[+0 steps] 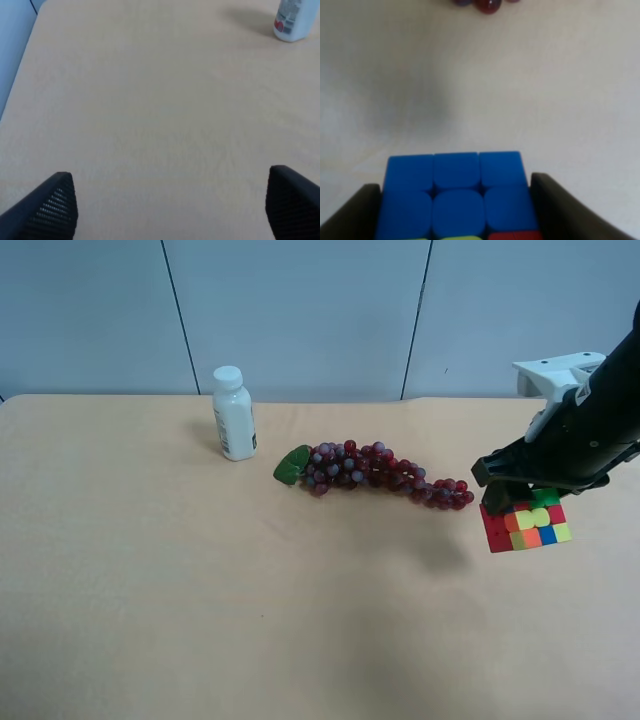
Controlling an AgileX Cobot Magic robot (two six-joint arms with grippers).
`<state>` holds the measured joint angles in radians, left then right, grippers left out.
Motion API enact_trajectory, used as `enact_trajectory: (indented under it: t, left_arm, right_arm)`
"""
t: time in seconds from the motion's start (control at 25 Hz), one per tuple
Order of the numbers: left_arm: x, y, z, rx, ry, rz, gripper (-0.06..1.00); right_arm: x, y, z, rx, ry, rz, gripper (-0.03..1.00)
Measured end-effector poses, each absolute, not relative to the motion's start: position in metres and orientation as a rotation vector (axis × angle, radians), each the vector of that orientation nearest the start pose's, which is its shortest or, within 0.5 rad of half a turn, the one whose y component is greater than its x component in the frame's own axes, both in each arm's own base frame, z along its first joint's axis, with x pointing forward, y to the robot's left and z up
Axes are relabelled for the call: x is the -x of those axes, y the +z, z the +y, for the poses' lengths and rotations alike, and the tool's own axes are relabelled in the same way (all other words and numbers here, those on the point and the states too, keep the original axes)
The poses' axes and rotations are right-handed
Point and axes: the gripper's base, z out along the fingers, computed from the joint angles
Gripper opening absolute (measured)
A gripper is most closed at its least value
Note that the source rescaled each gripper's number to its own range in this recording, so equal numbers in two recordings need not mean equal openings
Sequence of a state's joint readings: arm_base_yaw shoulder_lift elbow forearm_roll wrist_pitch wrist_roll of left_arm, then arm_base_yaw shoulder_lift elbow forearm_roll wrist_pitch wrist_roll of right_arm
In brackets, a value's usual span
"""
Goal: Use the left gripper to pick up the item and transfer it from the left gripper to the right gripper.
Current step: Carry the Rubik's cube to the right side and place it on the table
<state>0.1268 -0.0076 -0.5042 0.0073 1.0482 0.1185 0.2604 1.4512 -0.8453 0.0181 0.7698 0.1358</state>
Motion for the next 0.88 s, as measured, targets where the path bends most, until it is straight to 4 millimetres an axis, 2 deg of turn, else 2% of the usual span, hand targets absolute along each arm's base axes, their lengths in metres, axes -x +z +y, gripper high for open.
enact_trajectory:
  t: [0.64,0.88]
  left_arm:
    - [0.006,0.279,0.0,0.01,0.164,2.024,0.44]
    - [0.006,0.279,0.0,0.009,0.164,2.024,0.44]
  right_arm:
    - [-0.278,0.172,0.074,0.157,0.096,2.849,0.0]
    - [-0.281,0.158,0.075,0.153,0.09,2.887,0.0]
